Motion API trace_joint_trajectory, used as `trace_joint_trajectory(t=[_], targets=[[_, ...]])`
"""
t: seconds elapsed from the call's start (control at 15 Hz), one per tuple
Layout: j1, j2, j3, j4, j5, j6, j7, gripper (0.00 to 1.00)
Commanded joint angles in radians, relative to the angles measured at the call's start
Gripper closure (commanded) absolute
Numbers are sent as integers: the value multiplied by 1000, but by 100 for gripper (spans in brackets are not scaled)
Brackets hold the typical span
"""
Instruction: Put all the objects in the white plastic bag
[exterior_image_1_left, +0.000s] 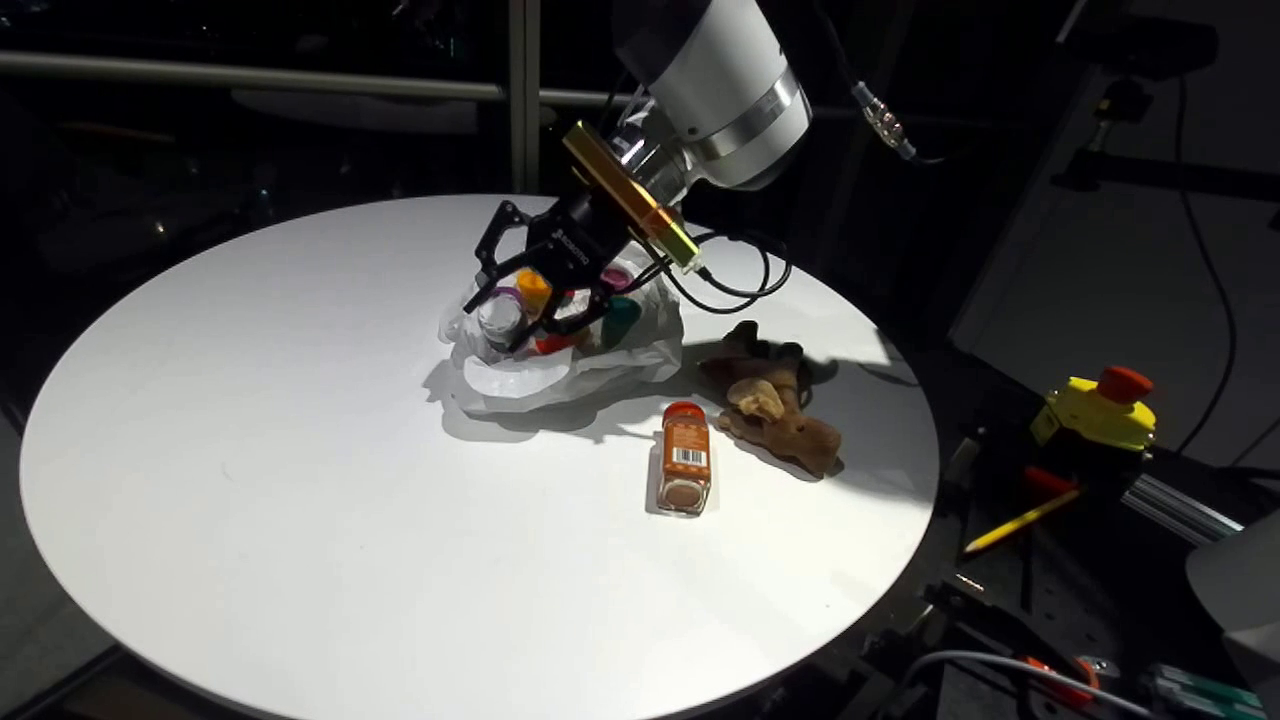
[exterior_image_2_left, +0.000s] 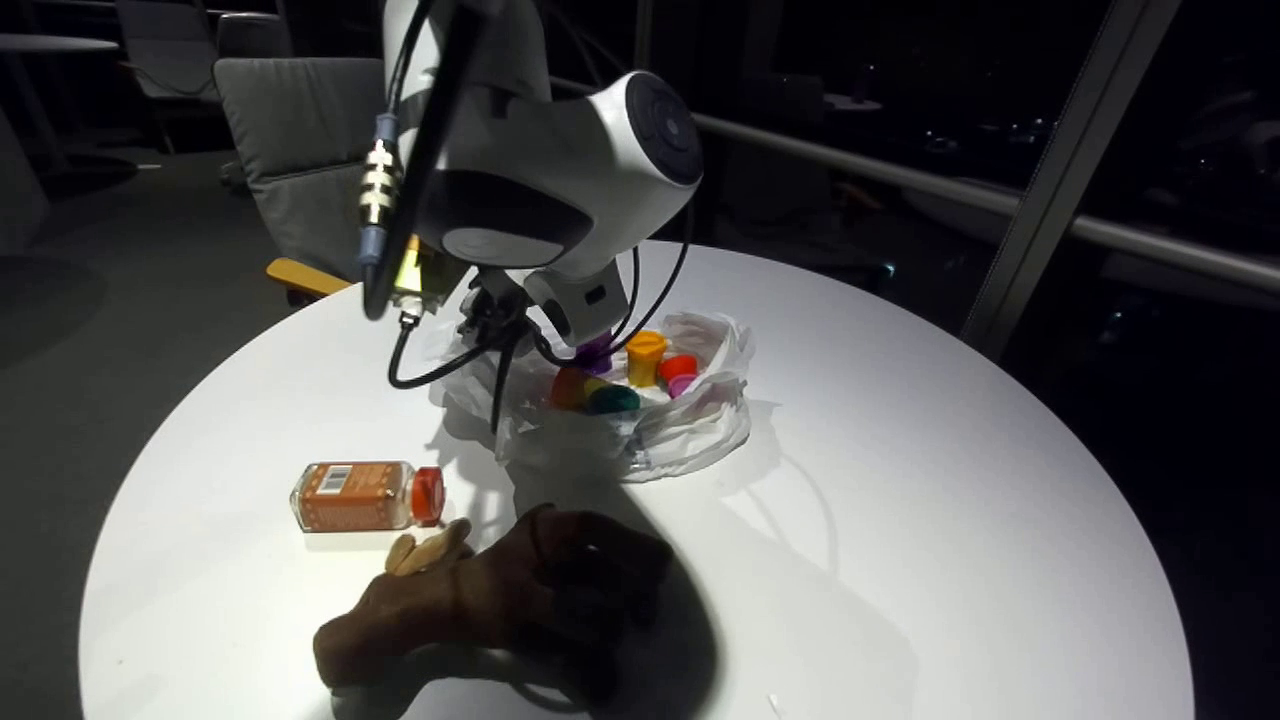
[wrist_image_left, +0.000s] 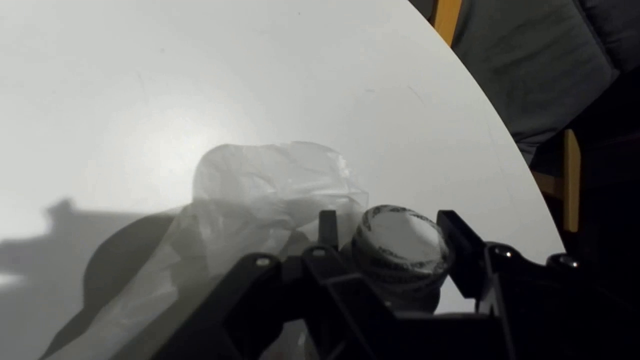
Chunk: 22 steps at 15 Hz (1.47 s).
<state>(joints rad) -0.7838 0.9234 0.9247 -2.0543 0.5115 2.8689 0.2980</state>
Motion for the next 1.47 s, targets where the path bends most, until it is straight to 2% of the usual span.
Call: trace_joint_trajectory(t=[0.0,0.27,0.6,0.8,1.0,1.2,1.4], targets=[[92,-33,-96,60,69,-91,2,73],[164,-27,-177,137,156,-138,-22,73],[256,-79,-272,216,293,-174,-58,73],[322,-111,-356,242,384,-216,-94,73],[375,-131,-431,260,513,-281,-156,73],[401,-147,-483,270,697,-379,-257,73],[462,-175,-585,261,830,-473,-308,73]])
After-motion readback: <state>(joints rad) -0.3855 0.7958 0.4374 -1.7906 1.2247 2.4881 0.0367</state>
